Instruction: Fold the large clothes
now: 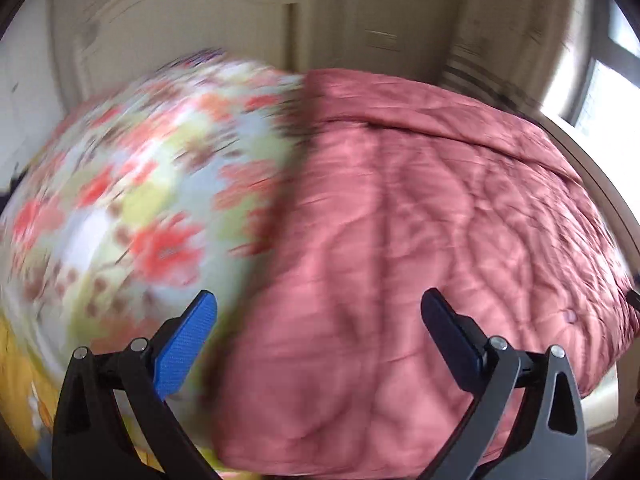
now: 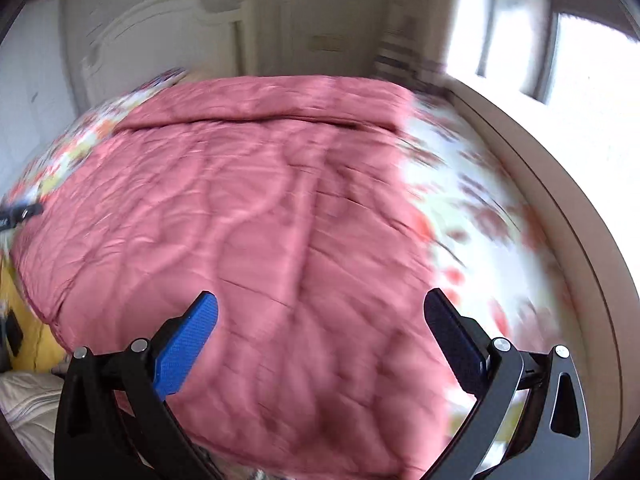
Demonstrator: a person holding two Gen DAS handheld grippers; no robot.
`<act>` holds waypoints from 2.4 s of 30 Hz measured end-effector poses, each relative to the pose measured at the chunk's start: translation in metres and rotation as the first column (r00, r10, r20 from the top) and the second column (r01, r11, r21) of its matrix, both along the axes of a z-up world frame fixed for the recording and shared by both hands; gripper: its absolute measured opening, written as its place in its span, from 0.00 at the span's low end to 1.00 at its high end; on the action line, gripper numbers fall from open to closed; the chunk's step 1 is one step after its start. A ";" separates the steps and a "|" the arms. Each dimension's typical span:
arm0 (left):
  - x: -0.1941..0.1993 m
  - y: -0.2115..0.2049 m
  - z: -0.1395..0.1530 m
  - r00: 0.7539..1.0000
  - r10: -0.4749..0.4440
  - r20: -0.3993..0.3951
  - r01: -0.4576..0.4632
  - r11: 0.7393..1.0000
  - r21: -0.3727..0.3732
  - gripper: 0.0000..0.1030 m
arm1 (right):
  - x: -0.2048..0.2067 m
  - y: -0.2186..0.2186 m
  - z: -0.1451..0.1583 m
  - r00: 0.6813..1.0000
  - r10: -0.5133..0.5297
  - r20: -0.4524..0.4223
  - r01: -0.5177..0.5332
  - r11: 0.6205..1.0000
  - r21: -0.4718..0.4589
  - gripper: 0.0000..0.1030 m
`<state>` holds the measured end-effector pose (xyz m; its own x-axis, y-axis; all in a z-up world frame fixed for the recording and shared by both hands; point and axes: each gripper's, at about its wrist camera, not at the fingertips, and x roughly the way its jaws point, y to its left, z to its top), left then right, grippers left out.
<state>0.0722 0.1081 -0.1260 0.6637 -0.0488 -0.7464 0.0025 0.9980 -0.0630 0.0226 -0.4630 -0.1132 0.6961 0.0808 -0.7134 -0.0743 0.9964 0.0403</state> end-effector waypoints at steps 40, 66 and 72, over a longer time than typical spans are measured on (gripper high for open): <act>-0.128 0.056 0.142 0.794 -0.194 0.577 0.503 0.742 -0.443 0.19 | -0.098 -0.025 0.159 0.841 0.160 0.516 -0.397 0.831 0.390 0.19; 0.202 0.065 0.065 0.997 0.039 0.062 -0.013 0.927 -0.374 0.93 | 0.212 -0.062 0.078 0.996 -0.064 0.054 0.037 0.915 0.403 0.81; 0.227 0.035 0.013 0.996 -0.052 -0.078 0.024 0.944 -0.328 0.66 | 0.238 -0.025 0.022 0.994 0.030 -0.106 -0.004 0.971 0.240 0.74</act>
<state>0.2989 0.1431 -0.1128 0.5919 -0.3232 -0.7384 0.0202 0.9218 -0.3872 0.2608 -0.4884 -0.0913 0.6126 0.2694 -0.7430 -0.0733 0.9554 0.2860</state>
